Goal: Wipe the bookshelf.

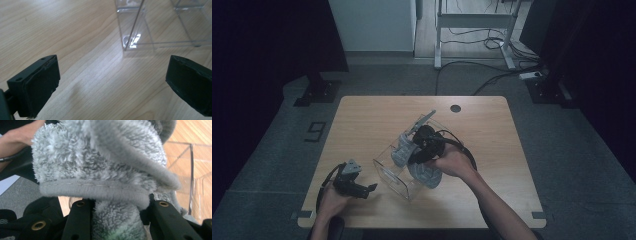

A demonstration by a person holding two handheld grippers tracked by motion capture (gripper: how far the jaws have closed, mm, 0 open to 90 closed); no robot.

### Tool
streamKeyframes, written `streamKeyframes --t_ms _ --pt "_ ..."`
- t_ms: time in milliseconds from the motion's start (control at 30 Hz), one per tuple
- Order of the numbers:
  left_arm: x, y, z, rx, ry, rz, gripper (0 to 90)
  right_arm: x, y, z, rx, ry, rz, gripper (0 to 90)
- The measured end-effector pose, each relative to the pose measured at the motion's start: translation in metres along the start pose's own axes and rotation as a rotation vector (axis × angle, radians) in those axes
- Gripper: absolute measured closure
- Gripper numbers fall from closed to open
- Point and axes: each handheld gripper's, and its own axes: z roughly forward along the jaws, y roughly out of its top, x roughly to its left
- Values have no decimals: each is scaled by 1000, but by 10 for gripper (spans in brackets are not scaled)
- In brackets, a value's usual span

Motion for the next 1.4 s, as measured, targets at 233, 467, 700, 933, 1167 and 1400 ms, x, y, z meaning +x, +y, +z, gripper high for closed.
streamKeyframes --t_ms 233,467,700,933,1167,1400 --pt "10 -9 2 24 -1 -12 0 8 25 14 11 10 -28 638" --pt "17 -17 4 56 -14 -16 0 17 44 34 26 28 -52 637" --pt "24 -24 7 71 -26 -28 0 26 58 58 54 42 -73 629" --pt "26 -26 6 59 -15 -33 0 29 59 84 116 35 -82 627" --pt "26 -29 8 40 8 -16 0 30 57 92 130 23 -73 633" --pt "26 -29 8 32 15 -17 0 32 53 86 124 20 -85 624"
